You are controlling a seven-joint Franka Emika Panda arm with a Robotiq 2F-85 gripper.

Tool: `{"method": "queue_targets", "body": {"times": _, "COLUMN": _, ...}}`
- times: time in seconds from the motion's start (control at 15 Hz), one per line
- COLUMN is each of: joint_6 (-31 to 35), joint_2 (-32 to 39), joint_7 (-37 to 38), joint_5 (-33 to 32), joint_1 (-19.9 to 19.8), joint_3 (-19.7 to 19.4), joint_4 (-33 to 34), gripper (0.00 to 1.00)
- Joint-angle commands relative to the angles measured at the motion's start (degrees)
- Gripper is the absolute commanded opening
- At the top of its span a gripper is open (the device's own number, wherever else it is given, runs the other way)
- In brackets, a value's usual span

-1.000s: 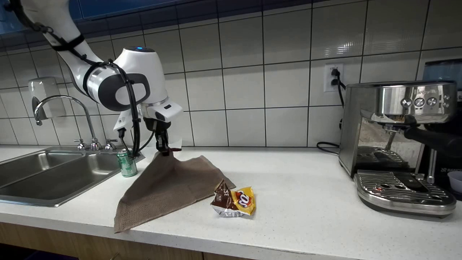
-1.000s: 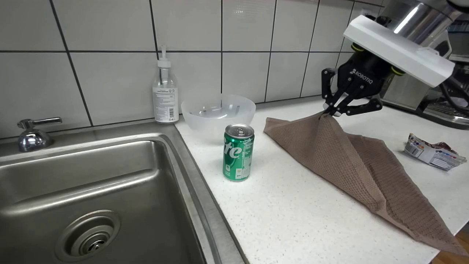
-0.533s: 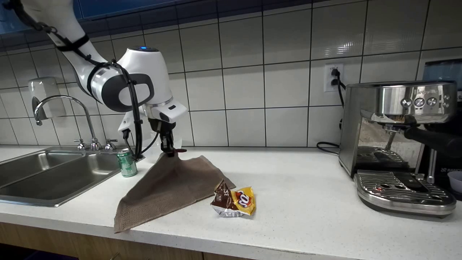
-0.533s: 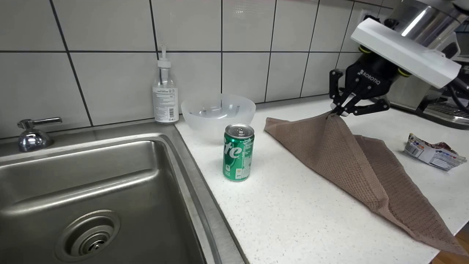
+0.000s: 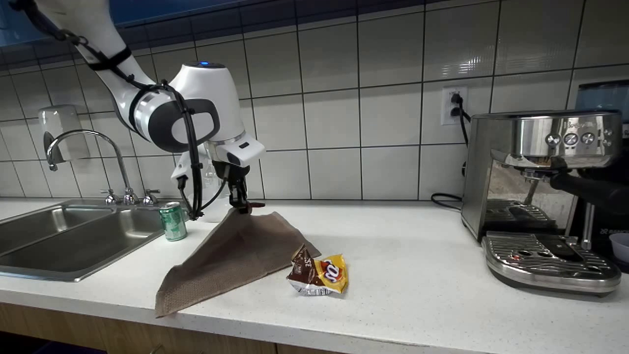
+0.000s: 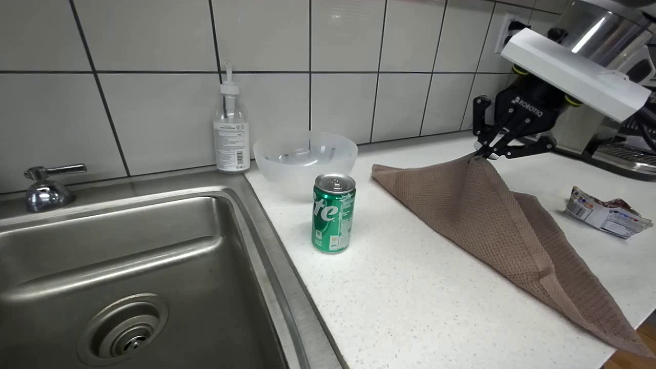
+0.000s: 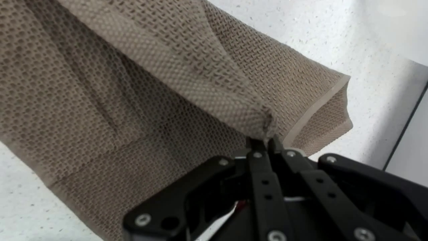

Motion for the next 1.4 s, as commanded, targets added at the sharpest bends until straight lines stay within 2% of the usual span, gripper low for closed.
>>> {"method": "queue_targets", "body": {"times": 0.0, "joint_6": 1.1, "joint_2": -1.6, "joint_7": 3.0, "joint_5": -2.6, "joint_1": -1.1, "joint_3": -0.2, "joint_4": -1.6, "gripper": 0.01}}
{"method": "queue_targets", "body": {"times": 0.4, "joint_6": 3.1, "joint_2": -2.2, "joint_7": 5.9, "joint_5": -5.4, "joint_1": -0.5, "joint_3": -2.6, "joint_4": -2.7, "gripper": 0.01}}
{"method": "queue_targets", "body": {"times": 1.33, "joint_6": 2.5, "joint_2": -2.5, "joint_7": 11.2, "joint_5": -12.6, "joint_1": -0.6, "joint_3": -7.1, "joint_4": -3.7, "gripper": 0.01}}
